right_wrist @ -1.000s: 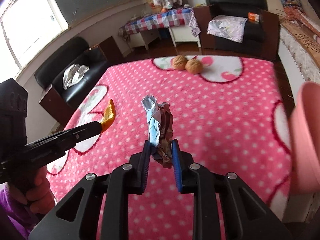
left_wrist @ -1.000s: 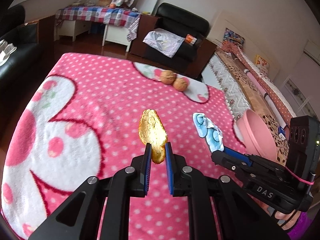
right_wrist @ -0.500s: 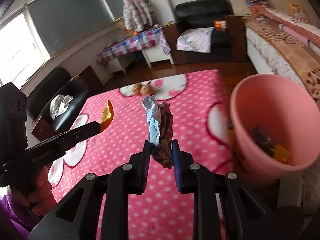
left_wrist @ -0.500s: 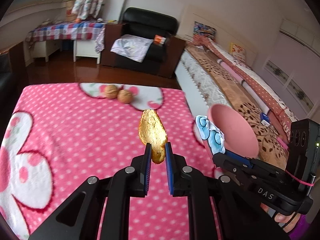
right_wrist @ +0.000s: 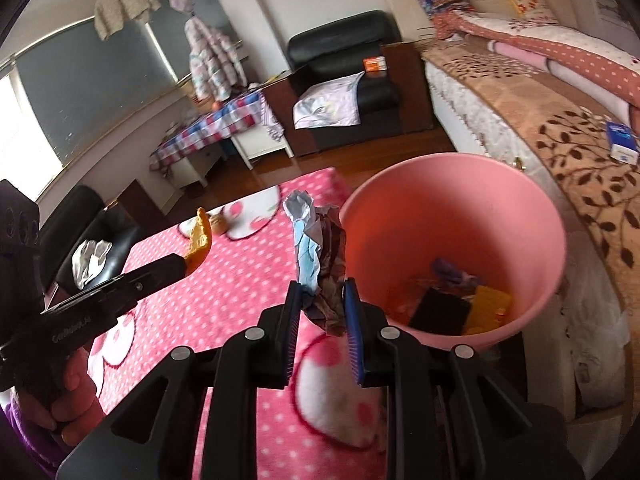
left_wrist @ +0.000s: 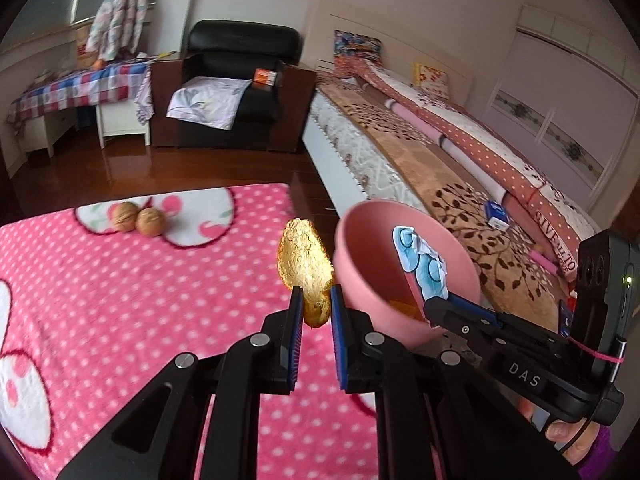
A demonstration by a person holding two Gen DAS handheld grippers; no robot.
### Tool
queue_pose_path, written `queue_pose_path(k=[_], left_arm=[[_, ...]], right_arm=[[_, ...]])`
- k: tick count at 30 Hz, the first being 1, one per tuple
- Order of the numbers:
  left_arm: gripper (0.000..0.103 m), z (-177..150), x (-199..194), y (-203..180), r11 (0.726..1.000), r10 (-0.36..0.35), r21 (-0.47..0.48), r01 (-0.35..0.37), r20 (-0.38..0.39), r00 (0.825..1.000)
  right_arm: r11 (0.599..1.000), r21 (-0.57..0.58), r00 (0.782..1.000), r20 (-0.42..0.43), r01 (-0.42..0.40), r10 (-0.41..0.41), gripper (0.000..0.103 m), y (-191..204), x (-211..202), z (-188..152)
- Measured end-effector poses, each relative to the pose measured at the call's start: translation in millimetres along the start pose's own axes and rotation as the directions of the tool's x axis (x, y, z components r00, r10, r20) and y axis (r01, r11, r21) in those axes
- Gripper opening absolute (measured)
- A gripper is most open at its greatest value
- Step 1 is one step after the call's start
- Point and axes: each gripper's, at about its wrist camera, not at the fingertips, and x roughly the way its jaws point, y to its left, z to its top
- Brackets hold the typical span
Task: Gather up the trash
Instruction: 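Carry the orange peel and foil wrapper over the pink bucket, then open both tools to drop the peel and wrapper into the bucket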
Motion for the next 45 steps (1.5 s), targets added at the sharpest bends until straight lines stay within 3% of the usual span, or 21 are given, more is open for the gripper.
queue_pose_path(k=[12,23,45], left_arm=[[0.013,11,38,-54,0.995,-0.046,0.088,0.048,-0.035,0.998],[0.013,11,75,-86,0.989,-0.039,0.136,0.050,-0.079,0.996],[0.013,5,118,-101,0.986,-0.004,0.163,0.027,-0.143,0.990]], right_arm=[[0.996,0.068,0.998,0.021,0.062,-0.063,0.022,-42,-8,4],[0.988,0.122,0.995,0.019,0.093,-0.096,0.022,-72,-7,4],[0.980,0.164,0.994,0.000,0.110,-0.111,0.022,-98,3,2]])
